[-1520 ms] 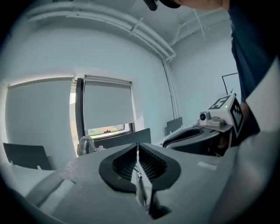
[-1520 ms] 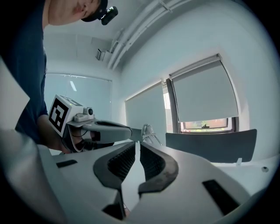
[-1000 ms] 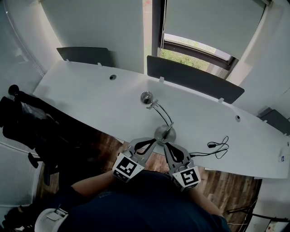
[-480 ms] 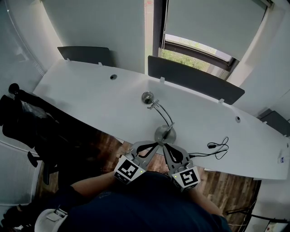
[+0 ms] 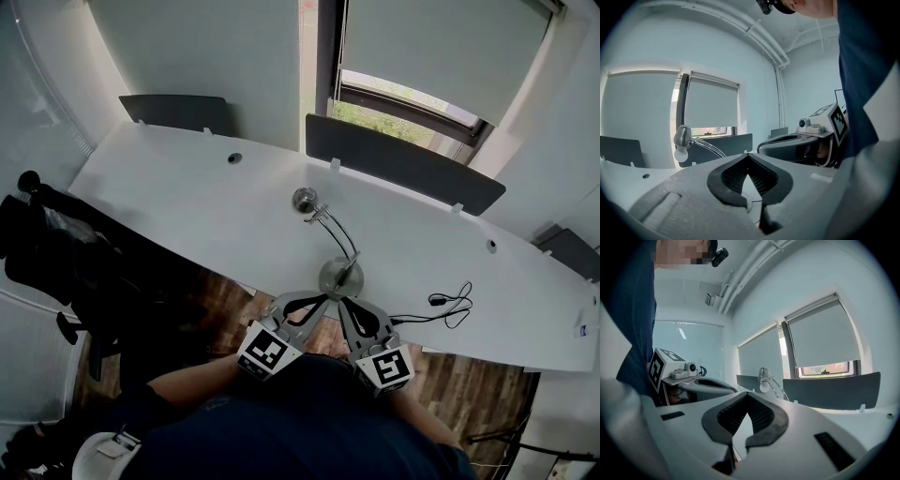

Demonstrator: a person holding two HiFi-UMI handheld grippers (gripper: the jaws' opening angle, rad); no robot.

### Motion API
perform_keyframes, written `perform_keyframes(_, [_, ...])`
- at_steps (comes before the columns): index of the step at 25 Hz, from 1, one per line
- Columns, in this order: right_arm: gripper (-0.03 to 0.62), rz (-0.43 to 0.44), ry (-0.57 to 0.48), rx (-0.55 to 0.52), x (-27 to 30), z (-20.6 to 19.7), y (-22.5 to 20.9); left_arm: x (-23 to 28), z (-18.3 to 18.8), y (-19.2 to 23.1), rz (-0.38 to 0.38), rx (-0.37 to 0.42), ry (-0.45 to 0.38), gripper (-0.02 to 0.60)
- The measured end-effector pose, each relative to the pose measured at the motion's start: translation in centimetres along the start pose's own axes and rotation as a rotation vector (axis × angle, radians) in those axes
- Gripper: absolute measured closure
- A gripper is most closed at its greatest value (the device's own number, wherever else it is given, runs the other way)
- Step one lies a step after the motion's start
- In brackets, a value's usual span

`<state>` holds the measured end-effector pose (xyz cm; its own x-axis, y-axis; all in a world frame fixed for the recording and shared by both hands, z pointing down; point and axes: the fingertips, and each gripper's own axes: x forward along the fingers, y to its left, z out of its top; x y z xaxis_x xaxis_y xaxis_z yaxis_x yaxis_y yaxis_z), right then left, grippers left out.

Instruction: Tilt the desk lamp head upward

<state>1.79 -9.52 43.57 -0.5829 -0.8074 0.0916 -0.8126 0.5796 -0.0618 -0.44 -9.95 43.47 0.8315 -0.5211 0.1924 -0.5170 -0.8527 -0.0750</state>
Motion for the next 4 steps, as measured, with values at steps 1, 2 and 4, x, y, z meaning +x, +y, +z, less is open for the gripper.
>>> perform_keyframes(1, [0.585, 0.000, -0.001, -0.002, -0.06, -0.01, 0.03, 0.00, 0.02, -0.04, 0.000, 0.006, 0.000, 0.575])
perform_keyframes(2, [0.585, 0.000, -0.001, -0.003, -0.13, -0.04, 0.07, -0.01, 0.00, -0.11, 0.000, 0.009, 0.002, 0.575])
perform_keyframes(4, [0.585, -0.001, 0.001, -0.005, -0.31, -0.14, 0.17, -0.06, -0.08, -0.29, 0.000, 0.012, 0.006, 0.575])
